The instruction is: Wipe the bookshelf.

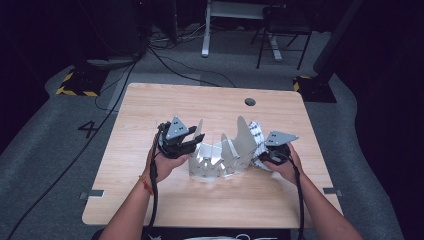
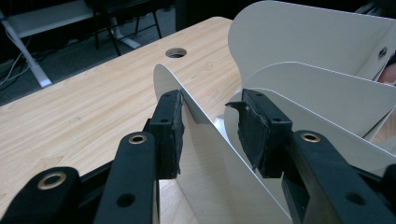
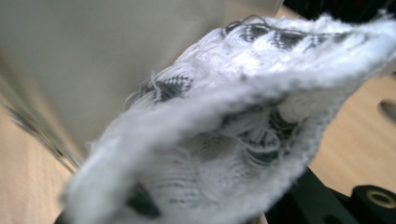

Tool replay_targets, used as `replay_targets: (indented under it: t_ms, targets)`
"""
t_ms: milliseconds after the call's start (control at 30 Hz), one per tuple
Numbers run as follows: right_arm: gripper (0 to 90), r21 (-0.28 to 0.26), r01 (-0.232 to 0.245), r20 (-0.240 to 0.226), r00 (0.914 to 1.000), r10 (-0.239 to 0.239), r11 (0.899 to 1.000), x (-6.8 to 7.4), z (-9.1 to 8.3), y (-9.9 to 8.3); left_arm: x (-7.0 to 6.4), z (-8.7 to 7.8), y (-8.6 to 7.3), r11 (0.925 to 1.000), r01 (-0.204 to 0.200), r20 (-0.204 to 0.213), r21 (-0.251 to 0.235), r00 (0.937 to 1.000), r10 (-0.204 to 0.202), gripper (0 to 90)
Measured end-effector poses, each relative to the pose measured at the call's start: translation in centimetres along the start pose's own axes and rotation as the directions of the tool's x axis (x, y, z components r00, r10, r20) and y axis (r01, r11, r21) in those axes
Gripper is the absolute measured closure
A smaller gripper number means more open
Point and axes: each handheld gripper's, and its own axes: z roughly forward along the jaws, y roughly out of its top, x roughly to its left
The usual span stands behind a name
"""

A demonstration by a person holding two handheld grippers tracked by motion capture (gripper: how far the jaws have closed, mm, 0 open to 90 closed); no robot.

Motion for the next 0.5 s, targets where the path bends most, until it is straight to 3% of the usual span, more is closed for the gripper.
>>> replay_targets:
  t_ms: [200,367,500]
  targets:
    - [75.3,-0.106,0.046,0.031,0.9986,-0.043,0.993,0.5,-3.4,2.1,0.0,0.0,0.0,1.0000,0.000,0.000,-0.002,1.0000,0.000,60.0]
    - [75.2,-0.107,0.061,0.032,0.9978,-0.058,0.992,0.8,-4.3,2.6,0.0,0.0,0.0,1.0000,0.000,0.002,-0.003,1.0000,0.000,60.1]
    - [75.2,-0.076,0.048,0.015,0.9988,-0.047,0.996,0.7,-3.7,2.1,0.0,0.0,0.0,1.0000,-0.001,-0.001,-0.003,1.0000,0.001,60.1]
